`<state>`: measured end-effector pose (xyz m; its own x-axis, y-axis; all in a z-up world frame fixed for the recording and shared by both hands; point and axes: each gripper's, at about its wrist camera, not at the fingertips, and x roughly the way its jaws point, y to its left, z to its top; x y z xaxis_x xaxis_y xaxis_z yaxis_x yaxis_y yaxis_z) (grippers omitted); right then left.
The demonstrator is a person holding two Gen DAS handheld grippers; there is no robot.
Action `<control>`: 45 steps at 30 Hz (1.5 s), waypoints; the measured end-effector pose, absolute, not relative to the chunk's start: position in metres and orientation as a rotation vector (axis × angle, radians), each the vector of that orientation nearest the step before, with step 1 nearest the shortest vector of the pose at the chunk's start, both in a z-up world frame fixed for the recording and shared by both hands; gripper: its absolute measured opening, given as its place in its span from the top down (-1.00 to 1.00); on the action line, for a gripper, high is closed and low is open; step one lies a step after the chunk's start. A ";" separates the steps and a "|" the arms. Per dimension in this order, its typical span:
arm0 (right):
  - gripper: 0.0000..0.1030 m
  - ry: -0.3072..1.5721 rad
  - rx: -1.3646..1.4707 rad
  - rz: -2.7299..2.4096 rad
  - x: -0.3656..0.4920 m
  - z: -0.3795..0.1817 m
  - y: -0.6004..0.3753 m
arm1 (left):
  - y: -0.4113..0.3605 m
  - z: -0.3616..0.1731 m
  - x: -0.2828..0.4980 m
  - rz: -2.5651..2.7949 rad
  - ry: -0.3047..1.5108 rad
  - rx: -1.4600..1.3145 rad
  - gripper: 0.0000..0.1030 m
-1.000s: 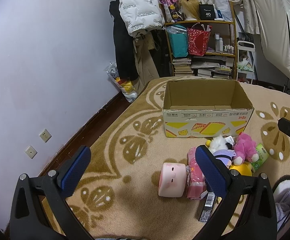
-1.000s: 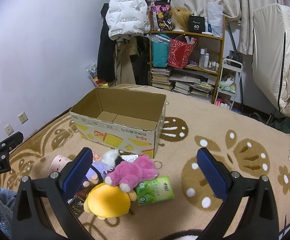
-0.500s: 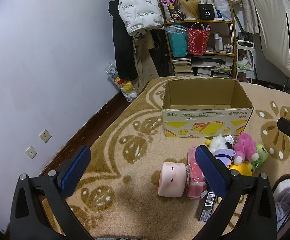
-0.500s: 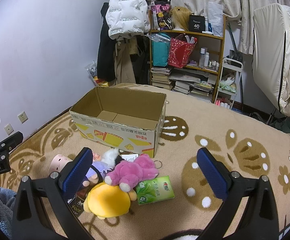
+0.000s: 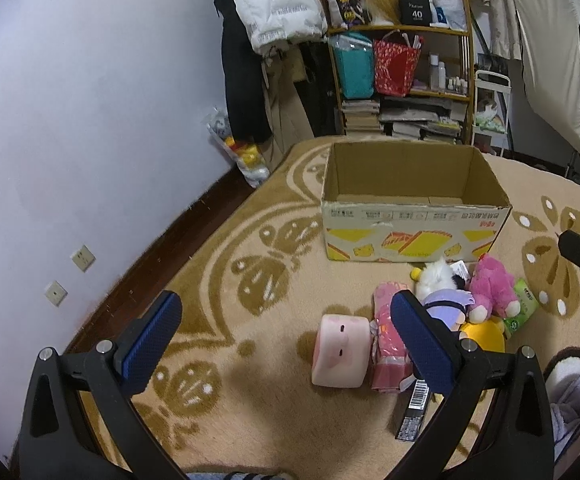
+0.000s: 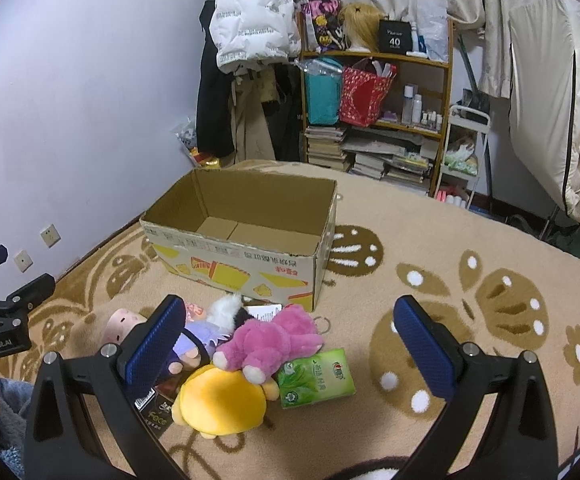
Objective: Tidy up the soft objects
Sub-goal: 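Lower the left tool onto the pink square plush and close it while the right tool grasps the pink bear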
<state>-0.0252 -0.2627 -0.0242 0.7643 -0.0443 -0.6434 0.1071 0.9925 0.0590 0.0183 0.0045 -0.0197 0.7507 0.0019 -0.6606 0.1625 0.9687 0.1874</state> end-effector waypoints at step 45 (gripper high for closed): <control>-0.70 1.026 0.310 -0.066 0.072 -0.135 -0.277 | -0.006 -0.151 0.107 -0.130 1.232 0.129 -0.77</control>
